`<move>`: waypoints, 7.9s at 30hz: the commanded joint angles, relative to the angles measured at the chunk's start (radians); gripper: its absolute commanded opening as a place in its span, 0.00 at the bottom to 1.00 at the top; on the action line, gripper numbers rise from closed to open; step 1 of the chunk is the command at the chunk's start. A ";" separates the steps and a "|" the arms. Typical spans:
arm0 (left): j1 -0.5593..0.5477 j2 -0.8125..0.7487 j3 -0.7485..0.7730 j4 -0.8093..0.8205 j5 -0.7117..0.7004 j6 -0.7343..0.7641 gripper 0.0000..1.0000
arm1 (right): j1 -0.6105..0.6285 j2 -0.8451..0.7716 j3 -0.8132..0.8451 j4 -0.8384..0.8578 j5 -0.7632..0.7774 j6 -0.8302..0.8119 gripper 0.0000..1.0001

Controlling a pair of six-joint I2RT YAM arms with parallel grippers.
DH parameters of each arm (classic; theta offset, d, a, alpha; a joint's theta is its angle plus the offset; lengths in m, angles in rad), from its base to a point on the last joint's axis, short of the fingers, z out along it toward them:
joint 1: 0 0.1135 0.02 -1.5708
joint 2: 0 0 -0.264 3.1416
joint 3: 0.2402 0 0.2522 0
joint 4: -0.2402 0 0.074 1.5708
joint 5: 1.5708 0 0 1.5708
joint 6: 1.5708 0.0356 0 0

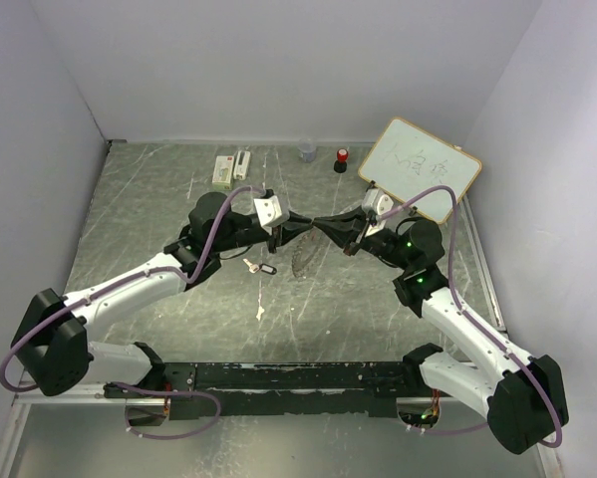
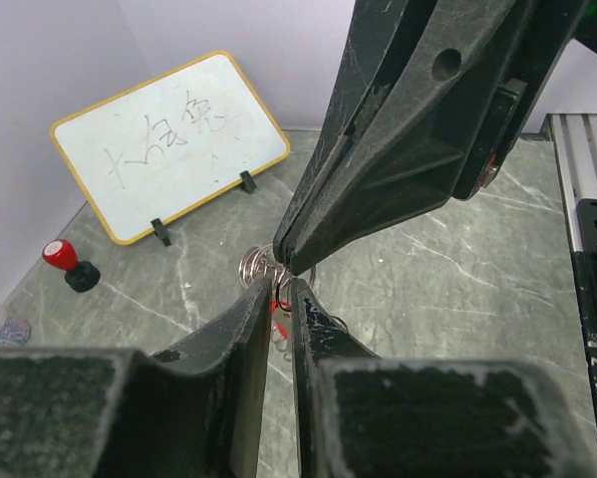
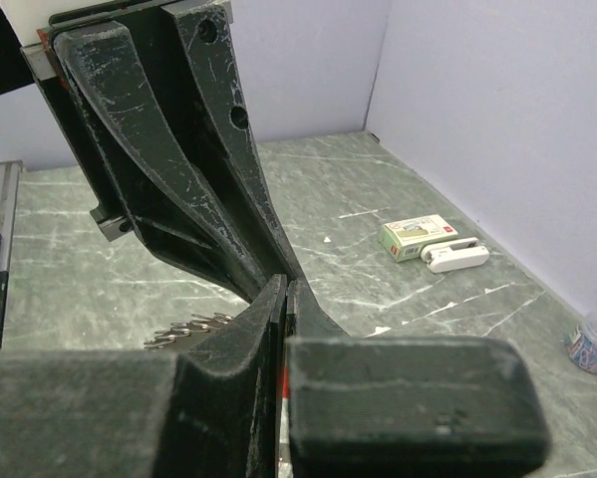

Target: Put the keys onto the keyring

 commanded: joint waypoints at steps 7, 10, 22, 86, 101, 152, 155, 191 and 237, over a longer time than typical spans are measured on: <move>0.008 0.014 0.047 0.020 0.082 -0.008 0.13 | -0.002 -0.018 -0.002 0.034 -0.011 -0.018 0.00; 0.008 0.013 0.047 0.019 0.087 -0.007 0.07 | -0.003 -0.018 -0.002 0.025 -0.006 -0.022 0.00; 0.007 0.000 0.144 -0.198 -0.047 0.081 0.07 | -0.003 -0.055 0.103 -0.297 0.141 -0.131 0.26; 0.023 0.054 0.279 -0.344 0.003 0.150 0.62 | -0.004 -0.081 0.041 -0.199 -0.002 -0.164 0.00; 0.077 -0.119 -0.025 0.186 0.003 -0.086 0.66 | -0.017 -0.020 -0.143 0.442 -0.006 0.102 0.00; 0.103 0.001 -0.005 0.325 0.091 -0.252 0.58 | -0.098 0.260 -0.097 1.001 -0.093 0.535 0.00; 0.102 0.019 0.002 0.327 0.116 -0.258 0.58 | -0.099 0.272 -0.090 1.020 -0.101 0.549 0.00; 0.058 -0.032 -0.072 0.388 -0.214 -0.257 0.60 | -0.108 0.345 -0.039 1.145 -0.152 0.646 0.00; 0.005 -0.073 -0.066 0.203 -0.474 -0.272 0.68 | -0.111 0.330 0.011 1.136 -0.154 0.648 0.00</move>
